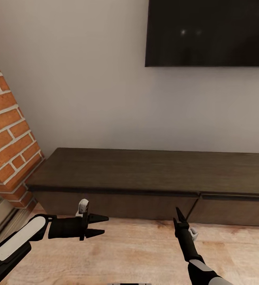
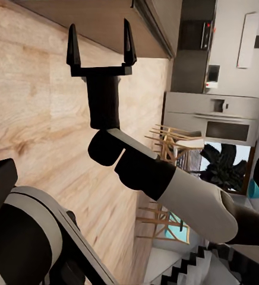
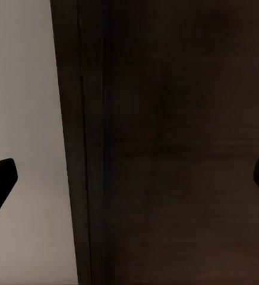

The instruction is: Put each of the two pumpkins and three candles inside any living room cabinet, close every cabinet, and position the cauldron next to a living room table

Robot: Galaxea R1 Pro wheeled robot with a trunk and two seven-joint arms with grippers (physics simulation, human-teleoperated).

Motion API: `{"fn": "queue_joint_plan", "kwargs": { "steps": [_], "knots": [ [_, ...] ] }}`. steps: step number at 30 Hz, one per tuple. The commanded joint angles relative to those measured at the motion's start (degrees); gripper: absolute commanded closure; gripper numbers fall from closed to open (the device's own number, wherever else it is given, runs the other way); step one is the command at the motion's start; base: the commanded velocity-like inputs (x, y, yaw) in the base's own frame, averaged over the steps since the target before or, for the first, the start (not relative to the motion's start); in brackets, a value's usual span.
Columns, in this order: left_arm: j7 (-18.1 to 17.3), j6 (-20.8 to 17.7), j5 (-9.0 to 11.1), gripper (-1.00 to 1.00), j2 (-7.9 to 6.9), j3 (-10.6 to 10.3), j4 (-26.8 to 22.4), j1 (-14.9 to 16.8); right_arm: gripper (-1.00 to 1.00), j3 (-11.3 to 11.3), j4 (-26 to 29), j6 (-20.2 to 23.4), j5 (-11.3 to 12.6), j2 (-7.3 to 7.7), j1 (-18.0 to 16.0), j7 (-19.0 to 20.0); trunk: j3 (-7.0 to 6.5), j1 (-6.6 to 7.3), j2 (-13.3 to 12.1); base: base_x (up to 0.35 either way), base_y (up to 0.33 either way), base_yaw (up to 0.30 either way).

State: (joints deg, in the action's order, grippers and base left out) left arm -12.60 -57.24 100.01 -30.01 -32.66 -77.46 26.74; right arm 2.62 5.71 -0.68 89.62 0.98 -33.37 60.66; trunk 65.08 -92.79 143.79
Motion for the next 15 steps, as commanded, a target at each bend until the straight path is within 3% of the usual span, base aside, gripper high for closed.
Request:
{"fn": "queue_joint_plan", "kwargs": {
  "steps": [1,15],
  "knots": [
    [-0.58,0.02,-0.42,-1.0,-0.05,-0.12,0.05,0.06,-1.0,0.28,-0.03,-0.08,0.29,0.01,-0.03,0.16,0.05,0.01,0.02,0.027,0.0,0.0],
    [-0.58,0.02,-0.42,-1.0,-0.05,-0.12,-0.07,0.06,-1.0,0.28,-0.07,-0.12,0.29,0.0,-0.03,0.16,0.05,0.01,0.02,0.12,0.0,0.0]
  ]
}}
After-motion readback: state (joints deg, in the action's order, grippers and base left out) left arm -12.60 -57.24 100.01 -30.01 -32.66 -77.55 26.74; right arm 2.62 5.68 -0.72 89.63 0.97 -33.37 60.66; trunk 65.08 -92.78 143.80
